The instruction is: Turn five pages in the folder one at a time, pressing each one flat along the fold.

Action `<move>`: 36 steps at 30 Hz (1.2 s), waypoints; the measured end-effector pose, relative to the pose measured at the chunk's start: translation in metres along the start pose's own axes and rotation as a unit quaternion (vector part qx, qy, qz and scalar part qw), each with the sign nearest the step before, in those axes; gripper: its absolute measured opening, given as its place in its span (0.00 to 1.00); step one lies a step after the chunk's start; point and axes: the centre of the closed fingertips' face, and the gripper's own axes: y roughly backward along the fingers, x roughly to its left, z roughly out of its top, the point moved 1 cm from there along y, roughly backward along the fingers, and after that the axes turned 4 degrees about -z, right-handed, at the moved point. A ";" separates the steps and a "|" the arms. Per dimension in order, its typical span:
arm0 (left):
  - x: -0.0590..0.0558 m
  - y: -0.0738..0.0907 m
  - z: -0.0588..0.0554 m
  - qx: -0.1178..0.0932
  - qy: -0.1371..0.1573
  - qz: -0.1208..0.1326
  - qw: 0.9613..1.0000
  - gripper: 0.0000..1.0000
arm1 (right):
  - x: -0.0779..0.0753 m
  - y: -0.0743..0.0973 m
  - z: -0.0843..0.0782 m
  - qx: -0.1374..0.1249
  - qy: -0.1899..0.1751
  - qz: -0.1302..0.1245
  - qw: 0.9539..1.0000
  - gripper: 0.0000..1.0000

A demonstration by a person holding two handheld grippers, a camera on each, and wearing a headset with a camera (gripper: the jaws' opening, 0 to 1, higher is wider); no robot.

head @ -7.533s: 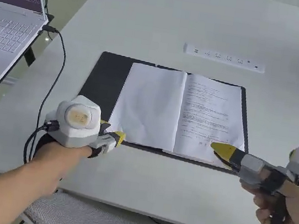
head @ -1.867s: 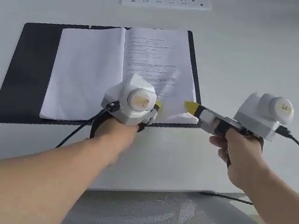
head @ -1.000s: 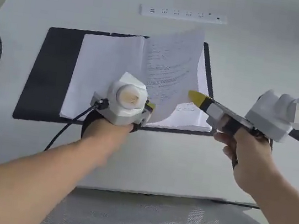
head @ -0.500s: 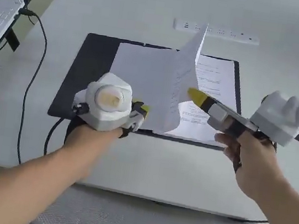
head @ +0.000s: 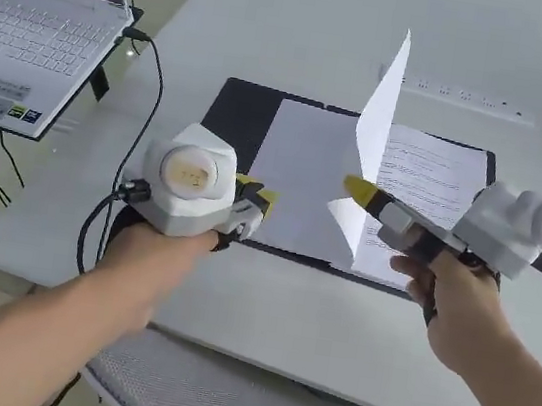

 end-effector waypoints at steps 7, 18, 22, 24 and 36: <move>0.013 0.020 -0.004 -0.001 0.014 0.012 1.000 0.09 | 0.004 -0.030 -0.022 0.033 0.002 -0.004 0.999 0.00; 0.041 0.049 -0.021 0.007 0.034 0.026 0.999 0.10 | -0.002 -0.072 -0.068 0.098 -0.003 -0.035 0.995 0.00; 0.049 0.056 -0.030 0.012 0.043 0.032 0.998 0.10 | -0.010 -0.083 -0.082 0.120 -0.005 -0.048 0.992 0.00; 0.052 0.060 -0.034 0.014 0.047 0.035 0.998 0.10 | -0.016 -0.087 -0.092 0.142 -0.027 -0.051 0.988 0.00; 0.056 0.068 -0.045 0.018 0.058 0.043 0.997 0.09 | -0.040 -0.103 -0.120 0.181 -0.037 -0.083 0.979 0.00</move>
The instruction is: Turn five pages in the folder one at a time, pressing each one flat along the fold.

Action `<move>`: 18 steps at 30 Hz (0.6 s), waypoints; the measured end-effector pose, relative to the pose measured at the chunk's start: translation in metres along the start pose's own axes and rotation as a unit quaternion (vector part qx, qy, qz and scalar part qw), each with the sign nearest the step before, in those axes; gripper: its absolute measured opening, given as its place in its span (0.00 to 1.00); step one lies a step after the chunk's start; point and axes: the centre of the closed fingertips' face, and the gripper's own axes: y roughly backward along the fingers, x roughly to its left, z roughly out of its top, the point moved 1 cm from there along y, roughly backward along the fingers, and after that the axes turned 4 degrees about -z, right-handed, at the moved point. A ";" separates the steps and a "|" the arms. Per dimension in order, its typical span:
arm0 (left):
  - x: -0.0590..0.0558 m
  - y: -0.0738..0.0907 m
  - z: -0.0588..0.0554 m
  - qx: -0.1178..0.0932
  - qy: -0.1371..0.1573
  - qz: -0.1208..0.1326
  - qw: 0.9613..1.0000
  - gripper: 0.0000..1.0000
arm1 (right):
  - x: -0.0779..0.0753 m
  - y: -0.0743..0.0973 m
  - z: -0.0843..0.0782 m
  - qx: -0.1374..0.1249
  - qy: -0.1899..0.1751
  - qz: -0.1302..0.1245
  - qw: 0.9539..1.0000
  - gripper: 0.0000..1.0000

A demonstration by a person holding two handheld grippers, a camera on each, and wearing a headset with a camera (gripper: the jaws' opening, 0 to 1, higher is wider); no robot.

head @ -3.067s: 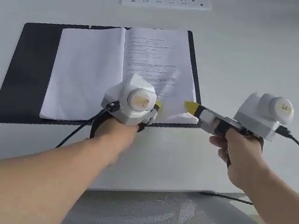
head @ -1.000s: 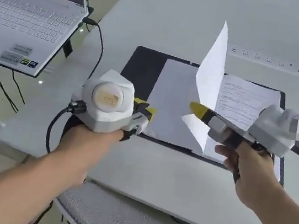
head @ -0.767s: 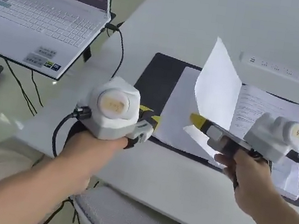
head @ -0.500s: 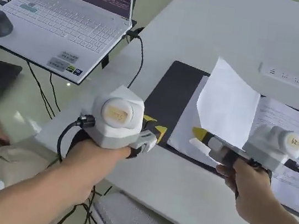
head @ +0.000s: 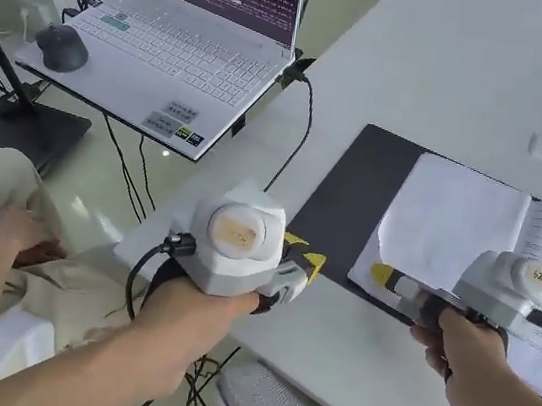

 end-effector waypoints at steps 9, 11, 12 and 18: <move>-0.004 -0.012 -0.002 0.007 -0.007 -0.004 1.000 0.09 | -0.007 -0.007 0.004 -0.004 -0.018 0.020 1.000 0.09; -0.006 -0.017 -0.003 0.010 -0.009 -0.007 1.000 0.09 | -0.004 -0.006 0.006 -0.007 -0.028 0.032 0.999 0.10; -0.006 -0.020 -0.004 0.013 -0.012 -0.009 1.000 0.08 | -0.002 -0.005 0.007 -0.010 -0.031 0.037 0.999 0.10; -0.010 -0.042 -0.006 0.018 -0.018 -0.019 0.999 0.08 | 0.000 -0.001 0.017 -0.020 -0.052 0.058 0.997 0.09</move>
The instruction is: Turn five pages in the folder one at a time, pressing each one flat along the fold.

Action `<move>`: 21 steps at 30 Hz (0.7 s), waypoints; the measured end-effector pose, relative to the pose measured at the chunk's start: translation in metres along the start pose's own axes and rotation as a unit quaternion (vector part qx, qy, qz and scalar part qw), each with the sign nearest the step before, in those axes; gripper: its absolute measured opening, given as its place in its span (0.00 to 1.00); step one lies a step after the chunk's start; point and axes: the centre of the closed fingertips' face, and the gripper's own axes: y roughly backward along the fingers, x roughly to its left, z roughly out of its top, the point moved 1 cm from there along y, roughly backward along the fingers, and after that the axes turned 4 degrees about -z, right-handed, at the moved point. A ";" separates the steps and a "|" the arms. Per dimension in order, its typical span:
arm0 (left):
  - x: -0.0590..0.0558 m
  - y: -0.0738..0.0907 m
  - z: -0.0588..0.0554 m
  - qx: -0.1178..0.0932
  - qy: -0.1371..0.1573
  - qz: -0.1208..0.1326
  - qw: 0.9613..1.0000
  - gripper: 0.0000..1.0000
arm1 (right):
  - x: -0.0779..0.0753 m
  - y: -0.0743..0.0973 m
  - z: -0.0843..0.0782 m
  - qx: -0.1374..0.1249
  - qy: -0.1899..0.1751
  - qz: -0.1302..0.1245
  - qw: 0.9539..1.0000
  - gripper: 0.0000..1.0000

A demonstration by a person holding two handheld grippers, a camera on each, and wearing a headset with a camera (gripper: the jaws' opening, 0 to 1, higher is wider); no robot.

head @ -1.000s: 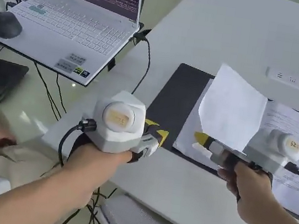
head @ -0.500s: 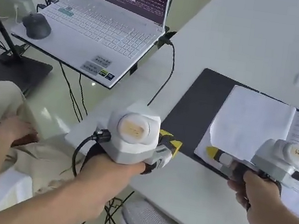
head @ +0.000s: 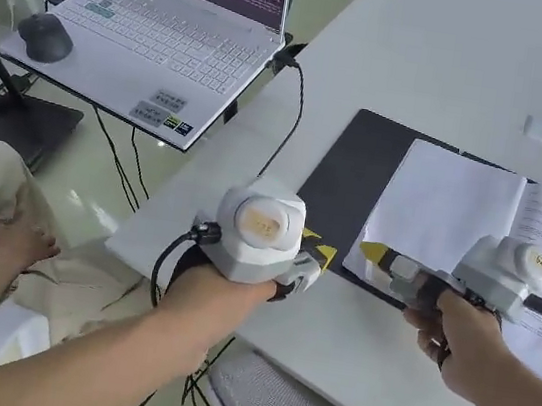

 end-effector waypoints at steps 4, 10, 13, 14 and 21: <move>-0.004 -0.015 -0.001 0.004 -0.004 -0.007 1.000 0.07 | 0.003 0.006 0.010 -0.009 -0.011 0.010 1.000 0.09; -0.015 -0.043 -0.002 0.009 -0.008 -0.023 1.000 0.06 | -0.001 0.020 0.030 -0.026 -0.012 0.012 1.000 0.07; -0.017 -0.058 -0.004 0.011 -0.013 -0.025 1.000 0.04 | -0.006 0.027 0.038 -0.032 -0.014 0.013 0.999 0.07; -0.018 -0.064 -0.006 0.013 -0.012 -0.029 0.999 0.04 | -0.009 0.030 0.041 -0.033 -0.018 0.013 0.999 0.06; -0.009 -0.088 -0.023 0.020 0.002 -0.023 1.000 0.03 | -0.033 0.048 0.054 -0.043 -0.046 0.004 0.998 0.06</move>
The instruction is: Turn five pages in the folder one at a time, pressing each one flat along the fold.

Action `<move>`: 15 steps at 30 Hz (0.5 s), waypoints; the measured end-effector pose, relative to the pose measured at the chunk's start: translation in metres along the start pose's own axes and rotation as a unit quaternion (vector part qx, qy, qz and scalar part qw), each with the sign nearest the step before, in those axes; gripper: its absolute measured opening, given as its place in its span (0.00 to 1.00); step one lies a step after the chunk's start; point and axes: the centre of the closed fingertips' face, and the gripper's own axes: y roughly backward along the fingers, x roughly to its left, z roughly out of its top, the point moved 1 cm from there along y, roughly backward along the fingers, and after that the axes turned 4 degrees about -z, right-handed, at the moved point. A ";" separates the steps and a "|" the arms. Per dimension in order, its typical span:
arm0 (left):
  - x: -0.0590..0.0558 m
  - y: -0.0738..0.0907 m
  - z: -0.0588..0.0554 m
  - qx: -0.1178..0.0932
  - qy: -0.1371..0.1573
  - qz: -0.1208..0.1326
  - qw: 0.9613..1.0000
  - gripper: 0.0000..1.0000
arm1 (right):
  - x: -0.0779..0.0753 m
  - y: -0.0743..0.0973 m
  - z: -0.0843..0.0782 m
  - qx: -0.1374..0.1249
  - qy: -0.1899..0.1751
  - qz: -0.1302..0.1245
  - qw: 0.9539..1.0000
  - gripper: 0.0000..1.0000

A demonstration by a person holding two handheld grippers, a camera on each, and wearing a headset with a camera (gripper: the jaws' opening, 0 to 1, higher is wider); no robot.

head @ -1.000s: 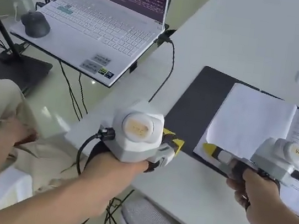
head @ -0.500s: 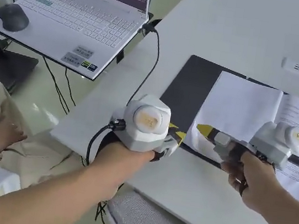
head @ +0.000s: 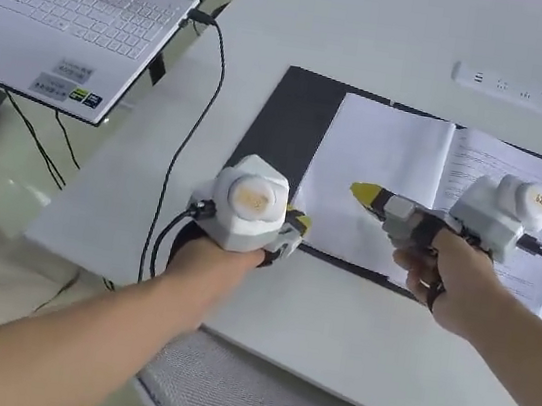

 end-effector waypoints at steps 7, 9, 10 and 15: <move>0.002 -0.007 -0.010 0.010 0.015 0.014 1.000 0.00 | -0.024 0.014 0.018 -0.010 -0.032 -0.007 0.999 0.05; 0.000 -0.006 -0.013 0.015 0.018 0.017 1.000 0.00 | -0.029 0.019 0.023 -0.012 -0.038 -0.011 0.999 0.03; 0.002 -0.008 -0.014 0.015 0.017 0.019 1.000 0.00 | -0.032 0.020 0.025 -0.011 -0.042 -0.012 0.999 0.02; 0.004 -0.008 -0.014 -0.010 0.023 0.029 0.999 0.00 | -0.052 0.027 0.036 -0.006 -0.051 -0.038 0.998 0.00</move>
